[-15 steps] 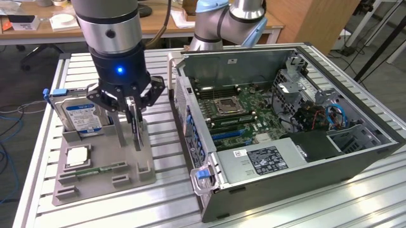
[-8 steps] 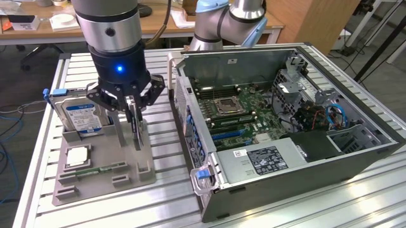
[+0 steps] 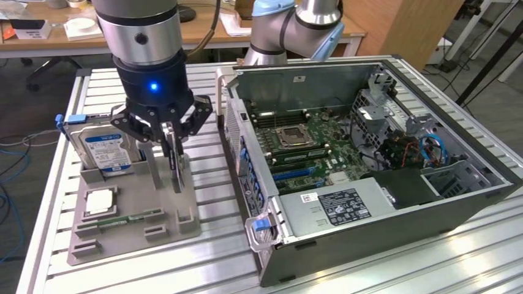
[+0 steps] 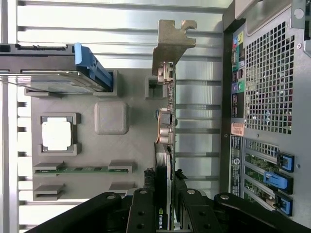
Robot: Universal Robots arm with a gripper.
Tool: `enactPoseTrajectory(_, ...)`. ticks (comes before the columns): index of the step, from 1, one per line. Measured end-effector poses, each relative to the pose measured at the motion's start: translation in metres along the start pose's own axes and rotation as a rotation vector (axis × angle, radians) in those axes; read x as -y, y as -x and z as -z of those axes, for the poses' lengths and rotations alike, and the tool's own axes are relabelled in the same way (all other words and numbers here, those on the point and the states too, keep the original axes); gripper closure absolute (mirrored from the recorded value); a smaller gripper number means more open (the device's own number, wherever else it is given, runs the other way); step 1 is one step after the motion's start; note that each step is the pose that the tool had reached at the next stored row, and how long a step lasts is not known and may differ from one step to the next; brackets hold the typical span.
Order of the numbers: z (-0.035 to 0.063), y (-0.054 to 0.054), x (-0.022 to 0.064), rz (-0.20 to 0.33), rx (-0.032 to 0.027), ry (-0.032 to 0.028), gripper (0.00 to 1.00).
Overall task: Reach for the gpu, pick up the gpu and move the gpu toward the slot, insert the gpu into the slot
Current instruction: 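Pick up the gpu and move the gpu toward the slot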
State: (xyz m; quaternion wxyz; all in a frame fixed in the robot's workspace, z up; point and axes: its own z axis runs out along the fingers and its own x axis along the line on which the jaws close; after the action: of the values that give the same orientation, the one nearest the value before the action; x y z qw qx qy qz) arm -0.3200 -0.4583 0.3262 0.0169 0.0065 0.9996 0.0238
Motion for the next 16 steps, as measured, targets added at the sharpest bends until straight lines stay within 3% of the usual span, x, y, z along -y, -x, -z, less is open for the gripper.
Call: enactPoseTrajectory(16, 0.0051, 0.0002, -0.0002, 0.000, 0.0000, 0.0000, 0.74)
